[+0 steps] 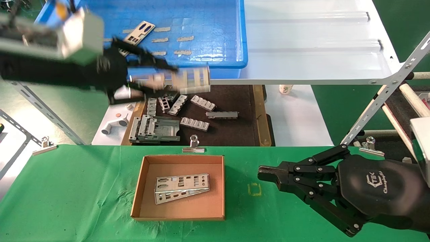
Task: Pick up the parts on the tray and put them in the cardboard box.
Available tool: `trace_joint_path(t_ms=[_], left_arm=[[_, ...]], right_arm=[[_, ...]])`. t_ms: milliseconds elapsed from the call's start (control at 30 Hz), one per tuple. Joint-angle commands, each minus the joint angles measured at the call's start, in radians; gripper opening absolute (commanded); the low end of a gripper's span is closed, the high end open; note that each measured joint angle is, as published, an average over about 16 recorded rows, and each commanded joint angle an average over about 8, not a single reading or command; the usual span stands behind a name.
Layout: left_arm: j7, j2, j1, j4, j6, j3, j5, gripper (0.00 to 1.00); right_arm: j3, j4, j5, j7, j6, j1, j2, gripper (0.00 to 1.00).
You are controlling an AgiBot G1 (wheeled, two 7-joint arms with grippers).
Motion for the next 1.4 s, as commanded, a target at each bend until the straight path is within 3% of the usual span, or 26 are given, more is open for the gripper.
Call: trace_joint_path(t_ms=[33,267,500,900,1400], left_arm=[[0.008,-0.023,0.041,-0.093,0.002,0.036,-0.037,0.00],[-0.066,-0.094,0.141,-0.313,-0.007,0.224,-0.158,0.00],[-0.020,-0.041,0.211,-0.269,-0.067,0.371,-0.120,0.00],[0.079,0.096,0.302,-0.034,-0.227,0.394,-0.075,0.00],[0.173,0.188,0.316,0.158,-0.285,0.394,-0.065,0.03]], right_arm=[[0.000,0.000,0.000,0.000,0.000,0.000,0.000,0.00],[0.000,0.000,0.000,0.000,0.000,0.000,0.000,0.00],[0.000,0.000,0.000,0.000,0.000,0.000,0.000,0.00],[0.000,0.000,0.000,0.000,0.000,0.000,0.000,0.00],[0.000,0.000,0.000,0.000,0.000,0.000,0.000,0.00]])
